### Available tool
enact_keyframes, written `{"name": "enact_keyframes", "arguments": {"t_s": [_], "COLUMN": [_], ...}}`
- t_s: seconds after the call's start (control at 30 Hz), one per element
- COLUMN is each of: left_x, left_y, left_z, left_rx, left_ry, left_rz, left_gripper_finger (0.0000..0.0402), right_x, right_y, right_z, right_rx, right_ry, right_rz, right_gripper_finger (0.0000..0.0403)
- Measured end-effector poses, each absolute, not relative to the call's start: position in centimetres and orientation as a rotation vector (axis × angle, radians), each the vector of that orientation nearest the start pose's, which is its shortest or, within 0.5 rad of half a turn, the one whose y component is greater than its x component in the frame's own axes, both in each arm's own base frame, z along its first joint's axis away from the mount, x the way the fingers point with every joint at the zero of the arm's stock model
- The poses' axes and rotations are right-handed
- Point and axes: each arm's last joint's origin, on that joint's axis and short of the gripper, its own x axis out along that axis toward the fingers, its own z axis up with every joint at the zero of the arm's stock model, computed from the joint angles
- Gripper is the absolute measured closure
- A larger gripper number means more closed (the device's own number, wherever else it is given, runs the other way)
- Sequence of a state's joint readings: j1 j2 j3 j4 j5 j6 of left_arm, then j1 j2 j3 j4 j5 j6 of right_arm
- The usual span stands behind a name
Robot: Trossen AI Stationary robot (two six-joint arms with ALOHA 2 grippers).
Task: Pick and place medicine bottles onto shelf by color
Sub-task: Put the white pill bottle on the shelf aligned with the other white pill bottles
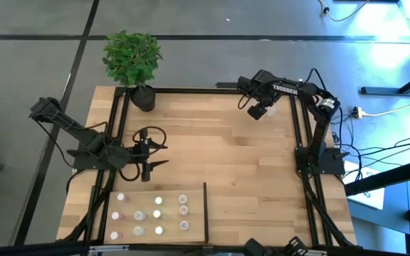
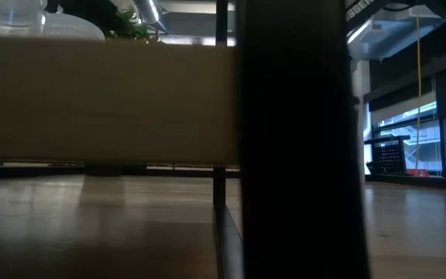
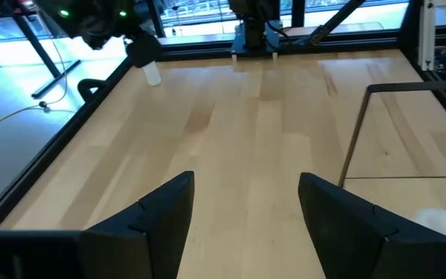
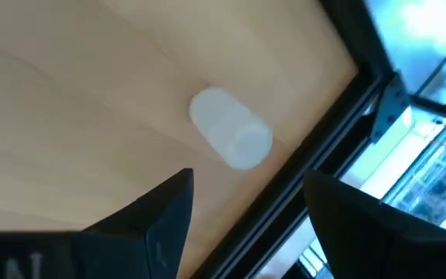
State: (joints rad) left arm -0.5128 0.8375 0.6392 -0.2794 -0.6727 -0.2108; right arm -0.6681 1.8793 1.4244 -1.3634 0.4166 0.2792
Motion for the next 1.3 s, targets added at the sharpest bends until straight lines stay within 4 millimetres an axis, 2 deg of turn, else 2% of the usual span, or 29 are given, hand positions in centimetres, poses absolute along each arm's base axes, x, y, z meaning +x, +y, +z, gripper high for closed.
{"name": "enact_keyframes", "arguments": {"t_s": [0.17,0.37,0.57,0.9,1.07,1.3], "left_x": [16.4,16.6,16.7,16.7,16.7,16.7], "left_y": [-6.5,-6.0,-5.7,-5.7,-5.7,-5.7], "left_z": [26.9,26.9,26.9,26.9,26.9,26.9], "left_rx": [0.054,0.048,0.044,0.019,0.018,0.018], "left_ry": [0.378,0.379,0.38,0.377,0.377,0.377], "left_rz": [0.228,0.259,0.278,0.281,0.28,0.279], "left_gripper_finger": [0.0176,0.0176,0.0176,0.0176,0.0176,0.0176], "right_x": [23.7,23.4,23.4,22.1,22.1,22.0], "right_y": [-21.0,-21.1,-21.4,-23.1,-23.3,-23.4], "right_z": [19.0,18.0,17.9,17.9,17.7,17.7], "right_rx": [0.443,0.421,0.408,0.472,0.581,0.576], "right_ry": [1.792,1.782,1.767,1.738,1.699,1.702], "right_rz": [-0.983,-0.971,-0.961,-1.009,-0.907,-0.899], "right_gripper_finger": [0.0159,0.0159,0.0159,0.0159,0.0159,0.0159]}}
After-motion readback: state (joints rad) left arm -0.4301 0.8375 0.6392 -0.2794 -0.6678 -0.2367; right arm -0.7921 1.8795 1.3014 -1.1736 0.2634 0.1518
